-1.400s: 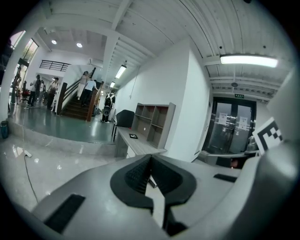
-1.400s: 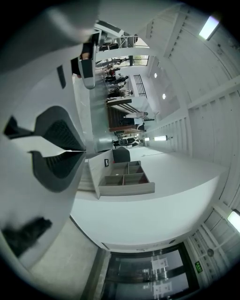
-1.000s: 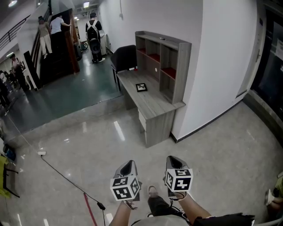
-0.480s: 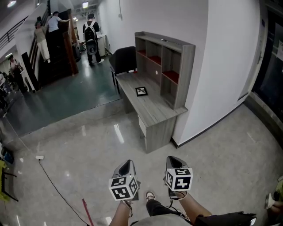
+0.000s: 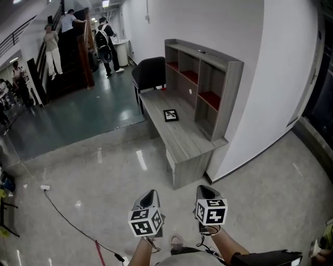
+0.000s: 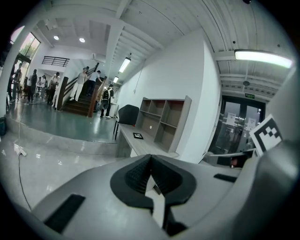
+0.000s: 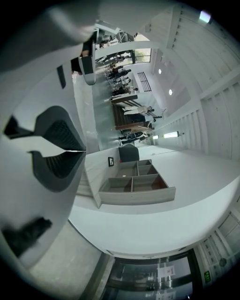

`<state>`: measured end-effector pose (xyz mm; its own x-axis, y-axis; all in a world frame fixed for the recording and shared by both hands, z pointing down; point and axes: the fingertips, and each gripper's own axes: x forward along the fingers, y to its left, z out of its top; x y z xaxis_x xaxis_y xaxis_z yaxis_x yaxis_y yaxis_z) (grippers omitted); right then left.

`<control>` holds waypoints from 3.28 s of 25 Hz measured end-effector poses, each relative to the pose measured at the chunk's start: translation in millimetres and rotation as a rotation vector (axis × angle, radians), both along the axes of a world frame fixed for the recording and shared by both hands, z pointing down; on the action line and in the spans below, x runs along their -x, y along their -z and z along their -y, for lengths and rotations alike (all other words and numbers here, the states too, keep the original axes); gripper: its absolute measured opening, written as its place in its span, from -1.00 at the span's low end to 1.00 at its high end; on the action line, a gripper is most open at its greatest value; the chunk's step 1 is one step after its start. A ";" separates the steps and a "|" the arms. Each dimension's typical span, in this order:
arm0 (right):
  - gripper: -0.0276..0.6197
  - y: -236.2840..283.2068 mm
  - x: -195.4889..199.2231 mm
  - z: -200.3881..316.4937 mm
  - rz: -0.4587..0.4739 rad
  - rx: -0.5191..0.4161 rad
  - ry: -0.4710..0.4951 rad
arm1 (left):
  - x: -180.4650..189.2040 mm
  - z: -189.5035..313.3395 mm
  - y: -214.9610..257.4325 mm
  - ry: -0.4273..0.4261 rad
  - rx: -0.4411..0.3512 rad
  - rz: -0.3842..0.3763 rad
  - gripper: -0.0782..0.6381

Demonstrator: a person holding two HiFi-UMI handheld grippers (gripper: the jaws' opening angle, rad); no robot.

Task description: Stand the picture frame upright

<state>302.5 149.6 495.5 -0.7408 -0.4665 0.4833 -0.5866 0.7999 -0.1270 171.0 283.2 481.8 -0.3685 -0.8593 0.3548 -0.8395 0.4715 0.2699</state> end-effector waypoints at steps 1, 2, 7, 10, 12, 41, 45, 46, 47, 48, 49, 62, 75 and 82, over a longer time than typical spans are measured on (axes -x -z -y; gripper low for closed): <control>-0.82 -1.4 4.8 7.3 -0.002 0.004 -0.001 | 4.9 6.5 -0.4 -0.001 0.002 -0.001 -0.74; -0.82 -2.8 9.6 14.6 -0.003 0.008 -0.001 | 9.5 13.1 -0.8 -0.002 0.004 -0.001 -0.74; -0.82 -5.5 34.1 48.0 0.003 0.019 0.003 | 32.4 44.6 -1.0 0.000 0.013 0.011 -0.74; -0.82 -5.9 47.3 68.5 0.005 0.022 0.009 | 44.2 63.8 1.0 0.002 0.017 0.017 -0.74; -0.82 -8.0 54.1 83.3 0.003 0.027 0.008 | 49.9 76.5 3.2 -0.003 0.019 0.027 -0.74; -0.82 -51.5 98.9 150.5 -0.023 0.121 -0.029 | 112.2 130.6 -25.0 0.016 0.078 0.010 -0.74; -0.82 -52.4 113.9 168.4 -0.017 0.112 -0.041 | 129.3 148.5 -24.0 0.005 0.065 0.022 -0.74; -0.82 -51.8 119.3 172.2 -0.016 0.110 -0.040 | 135.0 153.1 -22.8 0.004 0.061 0.025 -0.74; -0.82 -50.6 125.3 175.8 -0.015 0.108 -0.038 | 141.0 157.7 -21.1 0.004 0.058 0.026 -0.74; -0.82 -49.0 131.4 179.4 -0.014 0.106 -0.037 | 147.2 162.2 -19.2 0.003 0.055 0.027 -0.74; -0.82 -47.4 137.3 183.6 -0.012 0.104 -0.038 | 153.0 167.0 -17.6 0.000 0.054 0.027 -0.74; -0.82 -61.4 214.7 258.2 -0.012 0.142 -0.114 | 246.0 248.6 -24.4 -0.071 0.107 0.050 -0.74; -0.82 -65.8 302.3 317.3 -0.059 0.135 -0.135 | 340.6 310.5 -45.9 -0.088 0.132 0.001 -0.74; -0.82 -58.5 341.2 348.0 -0.057 0.114 -0.153 | 380.1 349.6 -46.8 -0.119 0.123 -0.007 -0.74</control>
<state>-38.7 -198.4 554.1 -0.6355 -0.5117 0.5782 -0.7091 0.6831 -0.1748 -209.1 -66.3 528.6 -0.2635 -0.8469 0.4618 -0.8898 0.3984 0.2228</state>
